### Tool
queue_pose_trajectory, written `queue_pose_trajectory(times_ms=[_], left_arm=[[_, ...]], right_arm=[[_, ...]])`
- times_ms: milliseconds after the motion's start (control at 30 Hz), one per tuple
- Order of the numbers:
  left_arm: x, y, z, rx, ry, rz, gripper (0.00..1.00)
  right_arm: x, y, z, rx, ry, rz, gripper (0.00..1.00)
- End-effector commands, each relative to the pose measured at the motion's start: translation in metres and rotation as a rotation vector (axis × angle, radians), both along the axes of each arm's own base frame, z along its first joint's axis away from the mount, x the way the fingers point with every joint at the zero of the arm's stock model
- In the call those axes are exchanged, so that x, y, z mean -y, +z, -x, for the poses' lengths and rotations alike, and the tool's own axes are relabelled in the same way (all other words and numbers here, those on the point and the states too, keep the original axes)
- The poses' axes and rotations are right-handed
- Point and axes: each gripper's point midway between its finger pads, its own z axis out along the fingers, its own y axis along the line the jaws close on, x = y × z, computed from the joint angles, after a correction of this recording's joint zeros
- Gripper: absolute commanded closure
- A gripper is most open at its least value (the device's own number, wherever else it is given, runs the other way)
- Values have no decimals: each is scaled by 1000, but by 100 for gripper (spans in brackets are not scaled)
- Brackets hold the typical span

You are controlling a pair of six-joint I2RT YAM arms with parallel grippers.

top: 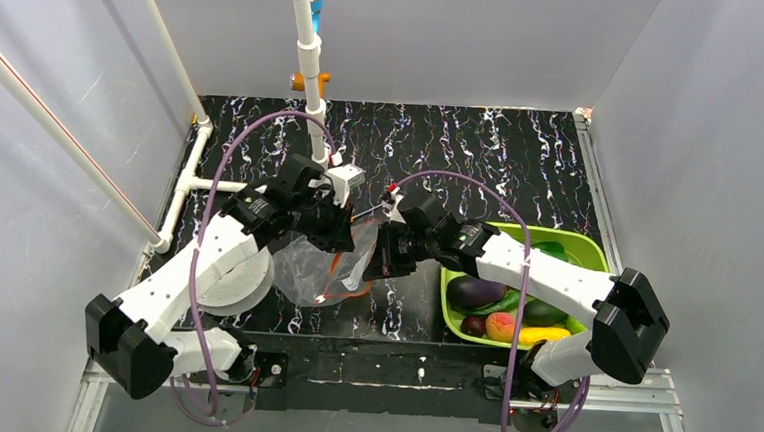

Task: Place the food in the zip-top bag and seal the zipper
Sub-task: Open the zipper of the food storage bag at the center of the board.

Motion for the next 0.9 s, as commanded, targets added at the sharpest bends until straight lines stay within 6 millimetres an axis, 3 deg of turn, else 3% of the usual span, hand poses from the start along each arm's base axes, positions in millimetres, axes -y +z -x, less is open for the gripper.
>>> queue_pose_trajectory(times_ms=[0, 67, 333, 600, 667, 733, 767, 867], left_arm=[[6, 4, -16, 106, -64, -4, 88], [4, 0, -16, 132, -72, -7, 86], [-9, -15, -18, 230, -24, -8, 59], [-15, -19, -19, 234, 5, -39, 54], [-18, -17, -19, 254, 8, -43, 62], [-21, -17, -21, 266, 21, -53, 91], [-23, -19, -23, 268, 35, -67, 99], [-28, -24, -29, 263, 64, -107, 100]], right_arm=[[3, 26, -8, 76, -15, -3, 99], [0, 26, -5, 51, -13, -25, 99], [-8, 35, -2, 21, -16, -78, 99], [-21, 33, -7, 33, 1, -70, 99], [-19, 30, -8, 43, -3, -55, 99], [-15, 26, -9, 50, -6, -26, 99], [-11, 24, -11, 63, -11, -3, 99], [7, 17, -20, 125, -46, 96, 79]])
